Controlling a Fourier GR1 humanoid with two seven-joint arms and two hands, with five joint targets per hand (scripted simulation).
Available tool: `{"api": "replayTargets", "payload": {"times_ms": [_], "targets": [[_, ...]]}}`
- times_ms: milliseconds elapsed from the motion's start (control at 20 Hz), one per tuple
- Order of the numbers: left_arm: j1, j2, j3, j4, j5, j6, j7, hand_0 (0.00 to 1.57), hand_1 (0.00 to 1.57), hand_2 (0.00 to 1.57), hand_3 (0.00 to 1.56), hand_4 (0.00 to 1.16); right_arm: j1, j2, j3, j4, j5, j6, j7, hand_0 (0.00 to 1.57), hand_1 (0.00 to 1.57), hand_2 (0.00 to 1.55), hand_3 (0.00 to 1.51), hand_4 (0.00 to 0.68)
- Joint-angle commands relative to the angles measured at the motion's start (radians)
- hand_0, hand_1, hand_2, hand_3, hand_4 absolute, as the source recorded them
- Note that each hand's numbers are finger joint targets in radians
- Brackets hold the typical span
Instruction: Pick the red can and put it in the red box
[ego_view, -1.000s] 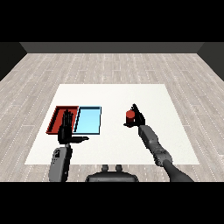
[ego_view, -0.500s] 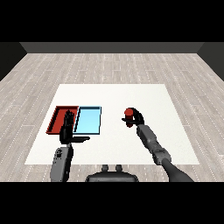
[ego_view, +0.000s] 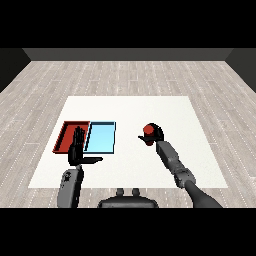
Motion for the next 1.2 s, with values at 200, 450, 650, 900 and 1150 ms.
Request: {"api": "replayTargets", "payload": {"times_ms": [200, 450, 650, 900, 1150], "targets": [[-0.042, -0.009, -0.023, 0.025, -0.008, -0.005, 0.016, 0.0, 0.0, 0.0, 0.0, 0.0, 0.035, 0.016, 0.052, -0.188, 0.022, -0.021, 0.023, 1.43, 1.43, 1.43, 1.37, 0.625], [-0.02, -0.003, -0.046, 0.001, -0.009, -0.03, 0.027, 0.0, 0.0, 0.0, 0.0, 0.0, 0.098, -0.001, 0.088, -0.356, 0.029, -0.021, 0.072, 1.44, 1.44, 1.43, 1.38, 0.622], [0.025, -0.03, -0.13, -0.022, -0.04, 0.001, 0.029, 0.0, 0.0, 0.0, 0.0, 0.0, 0.147, -0.02, 0.105, -0.578, -0.003, 0.005, 0.186, 1.46, 1.46, 1.44, 1.39, 0.659], [-0.036, -0.031, -0.2, -0.009, -0.046, 0.08, 0.135, 0.0, 0.0, 0.0, 0.0, 0.0, 0.223, -0.059, 0.117, -0.738, -0.026, 0.055, 0.242, 1.45, 1.45, 1.43, 1.39, 0.653], [-0.078, -0.031, -0.262, 0.033, -0.042, 0.127, 0.16, 0.0, 0.0, 0.0, 0.0, 0.0, 0.362, 0.072, 0.41, -0.977, -0.075, -0.239, 0.314, 1.45, 1.45, 1.43, 1.38, 0.654]]}}
